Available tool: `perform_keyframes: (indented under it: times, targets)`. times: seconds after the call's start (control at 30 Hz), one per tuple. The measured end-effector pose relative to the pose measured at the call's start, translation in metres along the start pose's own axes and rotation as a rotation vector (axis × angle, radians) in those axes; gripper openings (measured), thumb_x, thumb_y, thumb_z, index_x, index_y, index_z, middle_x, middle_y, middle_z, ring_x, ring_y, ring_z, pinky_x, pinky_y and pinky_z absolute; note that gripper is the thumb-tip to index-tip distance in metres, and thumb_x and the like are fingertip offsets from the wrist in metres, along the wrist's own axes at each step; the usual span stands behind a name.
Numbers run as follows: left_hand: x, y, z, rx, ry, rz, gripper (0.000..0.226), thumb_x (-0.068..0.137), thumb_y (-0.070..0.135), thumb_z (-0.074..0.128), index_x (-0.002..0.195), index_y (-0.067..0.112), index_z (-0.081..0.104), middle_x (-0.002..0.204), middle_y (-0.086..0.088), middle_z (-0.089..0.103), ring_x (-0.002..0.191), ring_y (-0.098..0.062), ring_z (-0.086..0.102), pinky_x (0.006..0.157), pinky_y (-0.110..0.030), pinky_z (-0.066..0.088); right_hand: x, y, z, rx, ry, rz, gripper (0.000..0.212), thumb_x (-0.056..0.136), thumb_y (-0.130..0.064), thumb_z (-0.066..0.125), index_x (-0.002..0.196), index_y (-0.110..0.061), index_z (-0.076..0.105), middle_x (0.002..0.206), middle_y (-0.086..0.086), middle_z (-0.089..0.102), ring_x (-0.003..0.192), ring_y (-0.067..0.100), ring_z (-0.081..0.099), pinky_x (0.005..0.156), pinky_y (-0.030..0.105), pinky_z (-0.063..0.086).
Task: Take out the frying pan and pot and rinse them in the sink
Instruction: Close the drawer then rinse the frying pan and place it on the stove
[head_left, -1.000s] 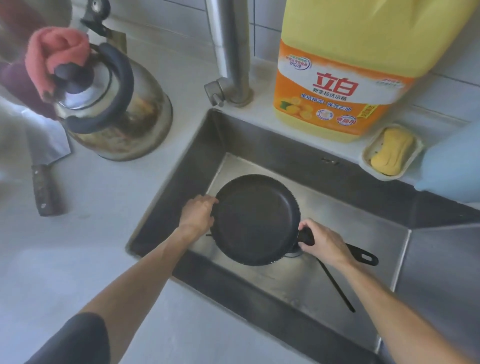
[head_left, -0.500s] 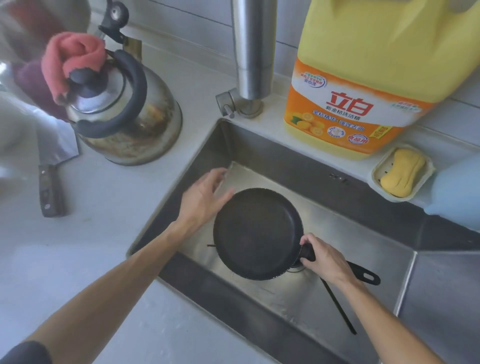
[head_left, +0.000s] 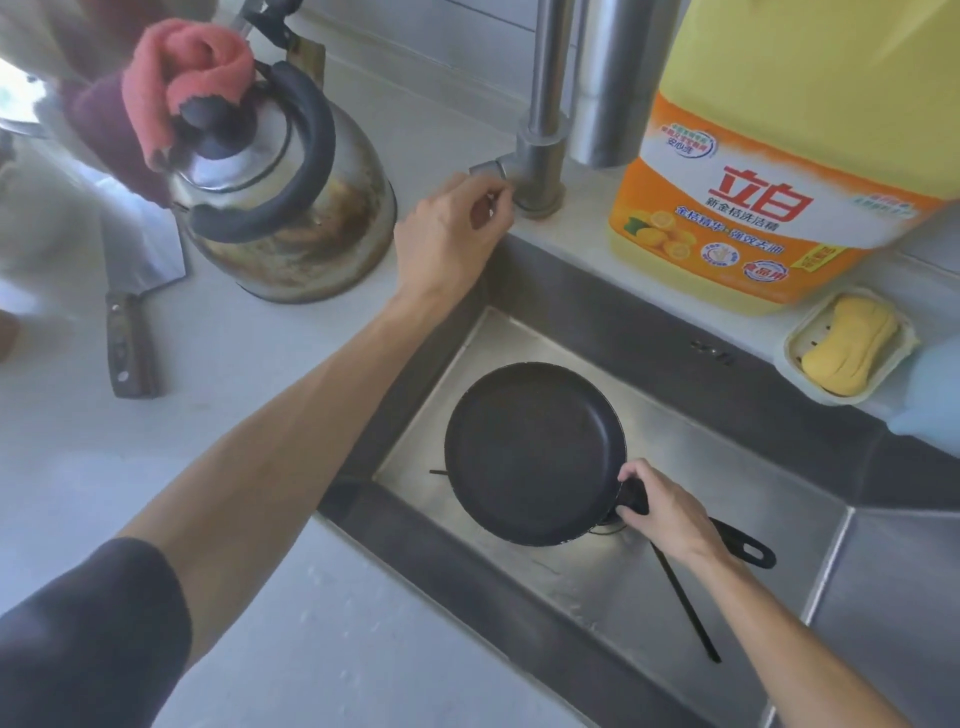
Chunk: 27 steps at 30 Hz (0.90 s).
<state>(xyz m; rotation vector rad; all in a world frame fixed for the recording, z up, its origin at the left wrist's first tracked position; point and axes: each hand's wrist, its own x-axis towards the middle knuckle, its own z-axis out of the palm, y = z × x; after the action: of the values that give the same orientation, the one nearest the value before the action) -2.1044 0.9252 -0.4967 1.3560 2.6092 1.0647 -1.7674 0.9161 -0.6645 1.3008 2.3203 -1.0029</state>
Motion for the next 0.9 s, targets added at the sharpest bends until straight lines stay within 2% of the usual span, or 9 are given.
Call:
perform_keyframes:
  times: [0.1, 0.23, 0.33, 0.4, 0.47, 0.57, 0.63, 0.73, 0.9]
  targets:
    - [-0.005, -0.008, 0.001, -0.065, 0.024, -0.104, 0.01, 0.086, 0.037, 0.047, 0.084, 0.036, 0.056, 0.076, 0.013, 0.058, 0.075, -0.012, 0.058, 0.062, -0.027, 0.037, 0.0, -0.002, 0.0, 0.005, -0.004, 0.009, 0.034, 0.082, -0.024, 0.065, 0.104, -0.033, 0.041, 0.105, -0.012, 0.061, 0.084, 0.015, 0.059, 0.07, 0.032, 0.042]
    - [-0.027, -0.016, 0.002, -0.223, 0.03, -0.112, 0.024, 0.089, 0.037, 0.048, 0.113, 0.039, 0.048, 0.082, 0.02, 0.056, 0.07, 0.003, 0.055, 0.057, -0.01, 0.039, -0.002, -0.003, 0.0, 0.034, -0.004, 0.02, 0.037, 0.08, -0.024, 0.066, 0.102, -0.035, 0.038, 0.106, -0.014, 0.06, 0.084, 0.013, 0.057, 0.068, 0.03, 0.039]
    - [-0.069, -0.035, 0.005, -0.244, -0.052, -0.127, 0.034, 0.09, 0.039, 0.05, 0.122, 0.042, 0.043, 0.091, 0.024, 0.056, 0.077, 0.003, 0.057, 0.064, -0.016, 0.047, -0.005, -0.005, 0.001, 0.051, -0.001, 0.017, 0.044, 0.076, -0.024, 0.07, 0.103, -0.036, 0.038, 0.107, -0.016, 0.06, 0.088, 0.013, 0.059, 0.068, 0.03, 0.04]
    - [-0.104, -0.057, 0.01, -0.086, -0.225, -0.099, 0.03, 0.089, 0.039, 0.051, 0.118, 0.044, 0.048, 0.105, 0.02, 0.057, 0.088, 0.001, 0.059, 0.073, -0.027, 0.051, -0.007, -0.008, 0.001, 0.116, 0.02, 0.047, 0.047, 0.073, -0.024, 0.072, 0.103, -0.038, 0.039, 0.104, -0.022, 0.058, 0.096, 0.011, 0.061, 0.07, 0.029, 0.039]
    - [-0.133, -0.081, 0.018, 0.07, -0.591, -0.147, 0.034, 0.089, 0.034, 0.054, 0.123, 0.037, 0.052, 0.128, 0.006, 0.052, 0.109, -0.014, 0.058, 0.09, -0.036, 0.049, -0.008, -0.01, -0.002, 0.148, 0.037, 0.073, 0.048, 0.072, -0.026, 0.073, 0.103, -0.042, 0.041, 0.1, -0.026, 0.057, 0.101, 0.01, 0.062, 0.072, 0.028, 0.038]
    - [-0.153, -0.105, 0.021, 0.212, -1.123, -0.352, 0.053, 0.091, 0.033, 0.055, 0.141, 0.031, 0.037, 0.15, -0.01, 0.032, 0.134, -0.026, 0.04, 0.108, -0.035, 0.033, -0.01, -0.011, -0.005, 0.158, 0.059, 0.082, 0.048, 0.07, -0.03, 0.075, 0.103, -0.046, 0.044, 0.098, -0.029, 0.058, 0.102, 0.009, 0.062, 0.075, 0.029, 0.039]
    - [-0.154, -0.11, 0.017, 0.151, -1.131, -0.382, 0.05, 0.092, 0.027, 0.053, 0.139, 0.031, 0.04, 0.147, -0.008, 0.04, 0.131, -0.023, 0.043, 0.107, -0.033, 0.036, -0.013, -0.01, -0.008, 0.216, 0.051, 0.08, 0.049, 0.068, -0.032, 0.077, 0.1, -0.049, 0.045, 0.093, -0.036, 0.057, 0.098, 0.002, 0.06, 0.076, 0.026, 0.037]
    - [-0.144, -0.105, 0.005, 0.002, -0.983, -0.301, 0.039, 0.087, 0.017, 0.053, 0.121, 0.035, 0.056, 0.124, -0.003, 0.061, 0.104, -0.014, 0.059, 0.092, -0.026, 0.043, -0.02, -0.01, -0.009, 0.384, 0.009, 0.083, 0.05, 0.065, -0.034, 0.082, 0.096, -0.054, 0.047, 0.092, -0.041, 0.057, 0.095, -0.013, 0.053, 0.081, 0.021, 0.036]
    - [-0.111, -0.091, -0.024, -0.015, -0.932, -0.195, 0.036, 0.084, 0.031, 0.053, 0.116, 0.045, 0.058, 0.102, 0.007, 0.061, 0.097, -0.009, 0.058, 0.088, -0.026, 0.04, -0.031, -0.015, -0.004, 0.623, -0.111, 0.107, 0.047, 0.068, -0.022, 0.083, 0.1, -0.041, 0.056, 0.102, -0.019, 0.064, 0.11, 0.01, 0.056, 0.096, 0.024, 0.032]
